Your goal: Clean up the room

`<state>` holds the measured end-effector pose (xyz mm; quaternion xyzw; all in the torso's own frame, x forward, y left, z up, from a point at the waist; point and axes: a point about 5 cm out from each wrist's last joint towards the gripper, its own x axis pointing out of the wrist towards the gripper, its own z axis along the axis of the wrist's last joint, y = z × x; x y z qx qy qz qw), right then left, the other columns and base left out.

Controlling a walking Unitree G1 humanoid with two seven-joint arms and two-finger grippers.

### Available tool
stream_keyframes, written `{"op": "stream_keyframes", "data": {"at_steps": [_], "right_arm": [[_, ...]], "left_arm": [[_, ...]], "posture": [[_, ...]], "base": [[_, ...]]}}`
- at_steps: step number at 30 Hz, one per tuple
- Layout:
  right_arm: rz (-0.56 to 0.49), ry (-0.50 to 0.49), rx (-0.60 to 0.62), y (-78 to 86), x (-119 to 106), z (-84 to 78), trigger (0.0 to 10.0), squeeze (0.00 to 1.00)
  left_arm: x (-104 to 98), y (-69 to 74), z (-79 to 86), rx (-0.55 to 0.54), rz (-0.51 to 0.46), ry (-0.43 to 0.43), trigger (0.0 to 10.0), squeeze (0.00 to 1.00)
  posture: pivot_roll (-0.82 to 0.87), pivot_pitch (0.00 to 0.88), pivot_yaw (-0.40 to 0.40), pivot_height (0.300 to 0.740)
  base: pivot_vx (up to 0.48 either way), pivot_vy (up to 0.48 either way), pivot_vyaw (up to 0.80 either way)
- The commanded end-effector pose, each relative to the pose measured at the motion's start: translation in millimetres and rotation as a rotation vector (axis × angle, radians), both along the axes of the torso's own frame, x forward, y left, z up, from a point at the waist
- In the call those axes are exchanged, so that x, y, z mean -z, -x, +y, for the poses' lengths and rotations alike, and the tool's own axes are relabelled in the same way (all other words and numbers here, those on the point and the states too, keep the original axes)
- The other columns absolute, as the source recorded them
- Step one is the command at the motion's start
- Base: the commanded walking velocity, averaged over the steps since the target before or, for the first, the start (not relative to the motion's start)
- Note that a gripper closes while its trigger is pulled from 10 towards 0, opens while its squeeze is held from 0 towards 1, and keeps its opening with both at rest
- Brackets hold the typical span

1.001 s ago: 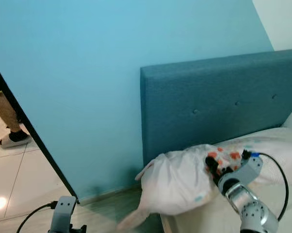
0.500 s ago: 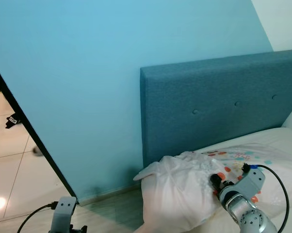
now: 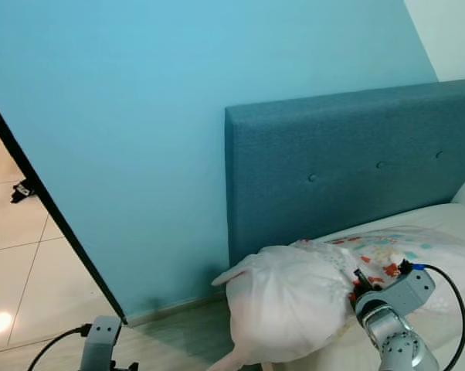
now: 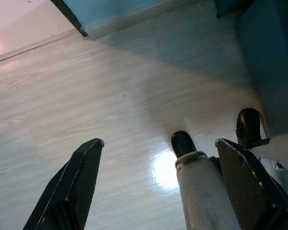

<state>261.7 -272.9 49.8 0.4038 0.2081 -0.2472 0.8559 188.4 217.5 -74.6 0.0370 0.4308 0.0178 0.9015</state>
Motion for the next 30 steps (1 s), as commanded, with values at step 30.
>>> {"op": "stream_keyframes", "data": {"at_steps": [30], "right_arm": [[-0.829,0.297,-0.238,-135.3,-218.6,26.8,0.0,0.00]], "left_arm": [[9.2,31.2,16.5,-0.005,0.045,-0.042,10.0,0.00]], "posture": [[0.03,0.126,-0.046,0.740]], "base": [[0.000,0.000,0.00]]}}
